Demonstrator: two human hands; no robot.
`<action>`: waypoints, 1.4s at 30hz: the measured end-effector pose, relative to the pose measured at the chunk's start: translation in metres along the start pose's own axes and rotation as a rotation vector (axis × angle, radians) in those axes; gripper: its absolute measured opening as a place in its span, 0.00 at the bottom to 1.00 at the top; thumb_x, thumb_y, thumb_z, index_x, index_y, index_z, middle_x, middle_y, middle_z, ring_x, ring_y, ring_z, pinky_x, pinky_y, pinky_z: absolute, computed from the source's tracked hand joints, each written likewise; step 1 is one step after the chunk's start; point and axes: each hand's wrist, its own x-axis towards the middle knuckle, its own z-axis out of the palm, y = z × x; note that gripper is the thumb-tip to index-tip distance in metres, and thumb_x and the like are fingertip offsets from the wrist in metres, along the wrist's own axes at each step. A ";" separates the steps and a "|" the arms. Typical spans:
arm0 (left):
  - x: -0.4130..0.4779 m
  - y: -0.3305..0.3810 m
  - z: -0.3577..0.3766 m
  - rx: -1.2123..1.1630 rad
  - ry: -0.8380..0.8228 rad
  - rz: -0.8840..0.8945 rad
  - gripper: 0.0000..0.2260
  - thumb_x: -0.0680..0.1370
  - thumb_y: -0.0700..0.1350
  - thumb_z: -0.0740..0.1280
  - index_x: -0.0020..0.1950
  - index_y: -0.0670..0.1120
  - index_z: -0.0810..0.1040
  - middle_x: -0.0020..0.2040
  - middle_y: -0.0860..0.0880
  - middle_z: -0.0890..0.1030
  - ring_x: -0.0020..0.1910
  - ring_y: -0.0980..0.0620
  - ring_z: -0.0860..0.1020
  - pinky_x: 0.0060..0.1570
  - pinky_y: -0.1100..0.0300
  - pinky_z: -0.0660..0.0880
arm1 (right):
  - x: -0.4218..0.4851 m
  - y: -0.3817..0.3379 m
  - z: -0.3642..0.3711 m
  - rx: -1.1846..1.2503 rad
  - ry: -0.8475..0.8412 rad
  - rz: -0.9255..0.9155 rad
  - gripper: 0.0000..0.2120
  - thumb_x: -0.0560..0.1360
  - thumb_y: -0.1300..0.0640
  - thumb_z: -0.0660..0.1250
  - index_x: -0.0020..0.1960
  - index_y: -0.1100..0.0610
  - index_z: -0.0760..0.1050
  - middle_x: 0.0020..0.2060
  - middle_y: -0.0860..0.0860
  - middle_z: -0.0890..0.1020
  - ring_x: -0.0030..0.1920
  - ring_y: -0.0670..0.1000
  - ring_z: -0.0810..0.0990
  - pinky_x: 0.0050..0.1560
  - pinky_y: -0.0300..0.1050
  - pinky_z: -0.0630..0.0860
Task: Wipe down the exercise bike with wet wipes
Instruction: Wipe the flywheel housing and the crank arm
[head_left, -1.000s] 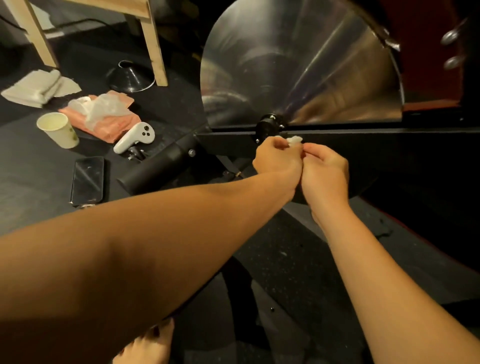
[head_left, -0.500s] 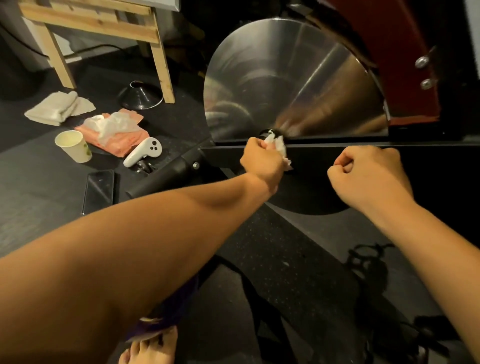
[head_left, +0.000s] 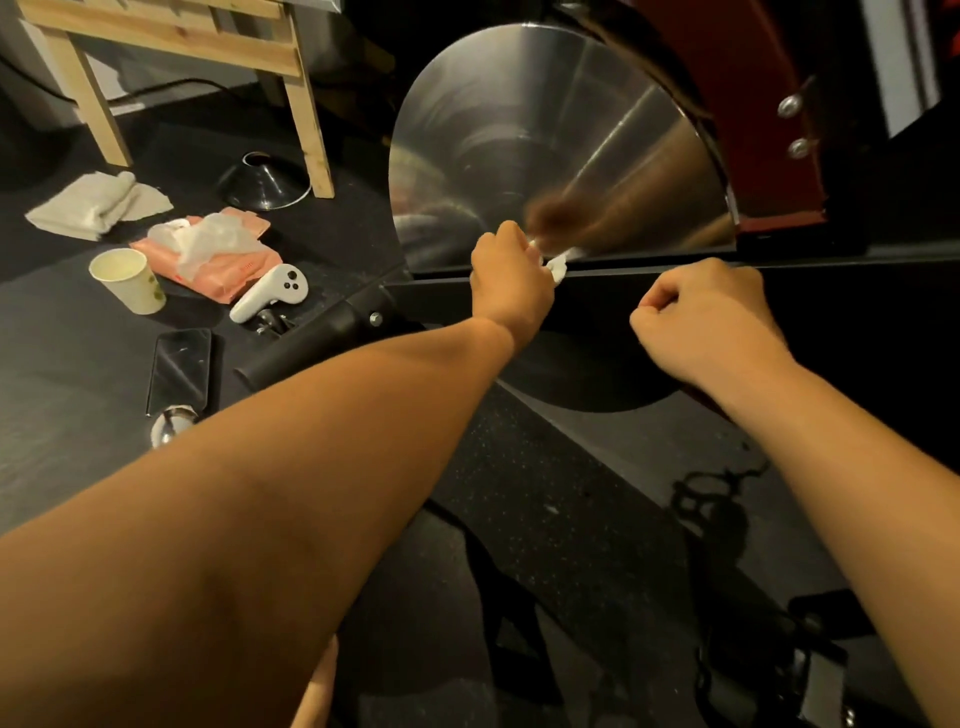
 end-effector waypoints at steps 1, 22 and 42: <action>0.001 0.001 -0.002 0.066 0.011 0.036 0.03 0.79 0.41 0.63 0.50 0.43 0.71 0.52 0.45 0.73 0.45 0.49 0.71 0.44 0.61 0.66 | -0.001 0.001 -0.001 -0.021 -0.004 -0.007 0.07 0.76 0.56 0.65 0.41 0.53 0.80 0.43 0.53 0.79 0.36 0.51 0.77 0.37 0.44 0.77; -0.038 0.002 0.040 -0.322 0.033 -0.394 0.08 0.78 0.37 0.59 0.53 0.38 0.77 0.54 0.41 0.79 0.53 0.44 0.77 0.51 0.58 0.73 | 0.008 0.014 0.005 -0.430 0.173 -0.069 0.19 0.79 0.45 0.57 0.38 0.55 0.75 0.32 0.55 0.74 0.35 0.56 0.72 0.38 0.47 0.68; 0.032 -0.146 0.020 -0.646 0.038 -0.670 0.11 0.74 0.32 0.61 0.37 0.45 0.76 0.36 0.44 0.76 0.36 0.50 0.72 0.32 0.59 0.68 | -0.036 -0.040 0.167 1.103 -0.199 0.269 0.22 0.75 0.63 0.68 0.63 0.43 0.70 0.50 0.35 0.75 0.58 0.40 0.76 0.57 0.40 0.75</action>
